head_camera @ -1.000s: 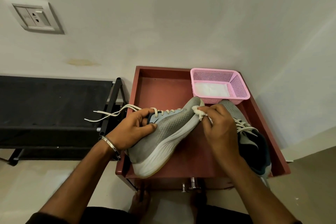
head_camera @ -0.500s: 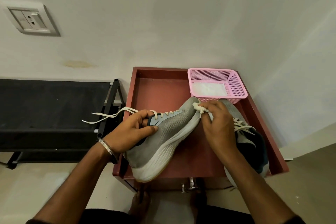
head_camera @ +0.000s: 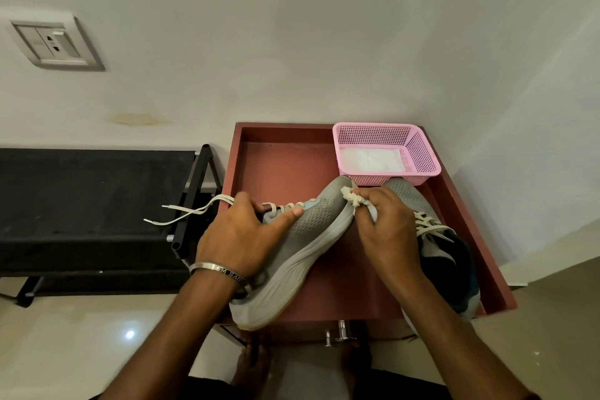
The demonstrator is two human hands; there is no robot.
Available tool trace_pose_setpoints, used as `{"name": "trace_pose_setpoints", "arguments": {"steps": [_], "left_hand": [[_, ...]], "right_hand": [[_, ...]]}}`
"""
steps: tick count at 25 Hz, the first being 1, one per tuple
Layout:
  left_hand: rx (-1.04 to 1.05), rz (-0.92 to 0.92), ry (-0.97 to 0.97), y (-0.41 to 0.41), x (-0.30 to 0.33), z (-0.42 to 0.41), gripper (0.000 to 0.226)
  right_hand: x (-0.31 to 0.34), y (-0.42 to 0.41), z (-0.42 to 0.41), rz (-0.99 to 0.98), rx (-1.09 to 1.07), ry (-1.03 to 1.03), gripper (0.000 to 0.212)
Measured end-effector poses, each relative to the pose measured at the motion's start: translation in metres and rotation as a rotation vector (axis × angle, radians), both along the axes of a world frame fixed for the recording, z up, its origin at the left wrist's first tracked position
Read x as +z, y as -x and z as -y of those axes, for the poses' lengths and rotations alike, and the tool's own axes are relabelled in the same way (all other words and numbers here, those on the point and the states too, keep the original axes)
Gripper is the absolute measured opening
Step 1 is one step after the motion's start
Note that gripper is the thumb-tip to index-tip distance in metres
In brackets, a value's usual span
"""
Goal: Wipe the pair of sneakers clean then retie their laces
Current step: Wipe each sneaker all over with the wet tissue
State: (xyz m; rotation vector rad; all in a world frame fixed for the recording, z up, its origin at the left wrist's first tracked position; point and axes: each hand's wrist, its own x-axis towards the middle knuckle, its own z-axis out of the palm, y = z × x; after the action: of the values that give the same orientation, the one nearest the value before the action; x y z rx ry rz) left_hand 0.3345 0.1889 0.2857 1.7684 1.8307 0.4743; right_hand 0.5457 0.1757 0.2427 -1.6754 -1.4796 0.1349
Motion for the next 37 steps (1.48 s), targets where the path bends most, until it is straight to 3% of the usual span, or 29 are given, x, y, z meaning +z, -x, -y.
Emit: {"name": "trace_pose_setpoints", "arguments": {"steps": [6, 10, 19, 25, 27, 30, 35, 37], "left_hand": [[-0.087, 0.435, 0.331, -0.007, -0.002, -0.017, 0.078], [-0.148, 0.620, 0.270, -0.003, -0.012, -0.014, 0.064], [-0.279, 0.638, 0.183, 0.010, -0.010, 0.003, 0.052], [-0.301, 0.726, 0.235, 0.014, -0.009, 0.001, 0.042], [-0.334, 0.723, 0.231, 0.018, -0.008, 0.002, 0.039], [-0.389, 0.683, 0.204, 0.017, -0.008, 0.006, 0.040], [-0.397, 0.679, 0.142, 0.011, -0.007, 0.013, 0.041], [-0.402, 0.663, 0.149, 0.012, -0.007, 0.014, 0.043]], "right_hand": [[0.003, -0.001, 0.009, 0.002, 0.002, 0.044, 0.021], [0.003, -0.002, 0.012, -0.005, -0.017, 0.068, 0.020], [0.012, 0.004, 0.018, 0.145, 0.016, -0.038, 0.022], [0.008, 0.044, 0.044, 0.326, 0.337, -0.027, 0.025], [0.012, 0.031, 0.033, 0.373, 0.210, -0.063, 0.022], [0.017, 0.009, 0.018, 0.290, -0.030, -0.037, 0.021], [0.011, 0.041, 0.043, 0.277, 0.170, -0.010, 0.023], [0.011, 0.025, 0.034, 0.286, 0.110, -0.012, 0.021]]}}
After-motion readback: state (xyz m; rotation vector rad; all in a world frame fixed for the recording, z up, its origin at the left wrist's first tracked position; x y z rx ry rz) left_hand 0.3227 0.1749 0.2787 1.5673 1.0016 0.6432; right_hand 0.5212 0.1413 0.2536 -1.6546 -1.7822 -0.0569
